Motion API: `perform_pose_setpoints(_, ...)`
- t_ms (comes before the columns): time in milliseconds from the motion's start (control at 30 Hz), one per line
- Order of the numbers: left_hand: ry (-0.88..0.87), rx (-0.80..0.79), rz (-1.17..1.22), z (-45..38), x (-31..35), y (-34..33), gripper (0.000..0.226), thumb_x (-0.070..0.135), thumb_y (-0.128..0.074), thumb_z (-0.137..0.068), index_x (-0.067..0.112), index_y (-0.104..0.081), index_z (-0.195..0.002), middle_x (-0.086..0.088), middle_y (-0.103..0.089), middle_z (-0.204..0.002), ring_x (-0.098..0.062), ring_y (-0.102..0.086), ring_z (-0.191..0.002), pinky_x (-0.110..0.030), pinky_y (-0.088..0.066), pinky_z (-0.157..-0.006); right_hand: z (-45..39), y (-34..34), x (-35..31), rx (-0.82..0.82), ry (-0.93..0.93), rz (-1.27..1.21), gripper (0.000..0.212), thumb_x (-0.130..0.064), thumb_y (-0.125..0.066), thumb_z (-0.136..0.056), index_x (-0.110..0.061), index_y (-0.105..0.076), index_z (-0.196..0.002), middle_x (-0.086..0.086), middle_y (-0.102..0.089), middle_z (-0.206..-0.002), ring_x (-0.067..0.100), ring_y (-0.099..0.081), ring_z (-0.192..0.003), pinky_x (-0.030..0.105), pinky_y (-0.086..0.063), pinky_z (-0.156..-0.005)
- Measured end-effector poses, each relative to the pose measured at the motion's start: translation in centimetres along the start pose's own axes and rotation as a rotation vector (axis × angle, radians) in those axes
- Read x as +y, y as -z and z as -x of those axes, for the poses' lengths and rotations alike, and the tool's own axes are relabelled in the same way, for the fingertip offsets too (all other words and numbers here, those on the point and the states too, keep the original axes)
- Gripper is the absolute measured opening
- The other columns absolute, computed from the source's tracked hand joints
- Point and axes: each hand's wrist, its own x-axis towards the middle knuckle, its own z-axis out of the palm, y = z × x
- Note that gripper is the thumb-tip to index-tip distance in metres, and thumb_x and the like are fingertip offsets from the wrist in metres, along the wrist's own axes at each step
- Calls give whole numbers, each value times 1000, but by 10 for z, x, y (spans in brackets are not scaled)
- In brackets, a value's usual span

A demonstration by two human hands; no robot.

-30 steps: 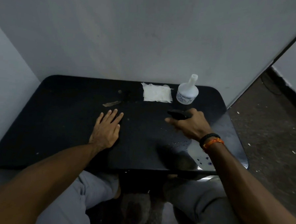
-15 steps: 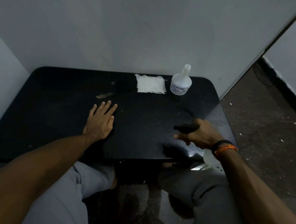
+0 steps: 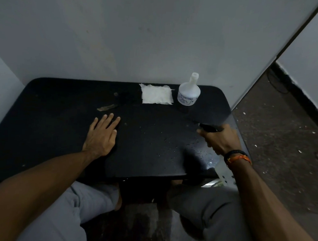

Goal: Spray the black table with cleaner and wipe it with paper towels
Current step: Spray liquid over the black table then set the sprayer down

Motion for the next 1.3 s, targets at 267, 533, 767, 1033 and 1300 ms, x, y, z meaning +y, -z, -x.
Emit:
perform_pose_setpoints(267,9,-33,-17,3,-1,3,55,27,-34,-105,23,-22,-159,-4,-18,-167,-22,-13,-155,-46,-6,-126,-4,-7,-12,-1,50,-79,47,-54,-74,-81,-12,-68,-102,13,-72,-92,15,-59,-61,20,-43,-46)
perform_pose_setpoints(533,-2,-21,-4,0,2,2,54,26,-36,-105,22,-26,-158,-6,-21,-166,-24,-16,-154,-47,-8,-126,8,-21,-35,-234,214,17,39,-50,-79,-78,-16,-69,-94,2,-69,-76,0,-60,-46,10,-41,-41)
perform_pose_setpoints(767,-11,-17,-28,1,-3,-1,55,28,-36,-104,23,-26,-158,-5,-22,-166,-24,-18,-154,-47,-9,-125,18,-14,-24,-551,302,148,19,-60,-74,-77,-44,-73,-89,3,-75,-70,7,-54,-44,17,-46,-46)
perform_pose_setpoints(1033,-6,-9,-11,-1,1,0,54,27,-35,-105,23,-25,-158,-4,-21,-166,-23,-16,-154,-46,-7,-126,11,3,-4,-385,189,169,19,-42,-76,-84,-34,-71,-100,1,-65,-60,-2,-51,-34,8,-36,-38)
perform_pose_setpoints(1300,-7,6,-20,0,-2,-4,54,27,-37,-105,22,-27,-158,-5,-23,-165,-24,-18,-154,-46,-9,-126,6,-1,-2,-138,109,51,41,-48,-76,-83,-7,-71,-90,7,-71,-70,3,-52,-40,13,-38,-37)
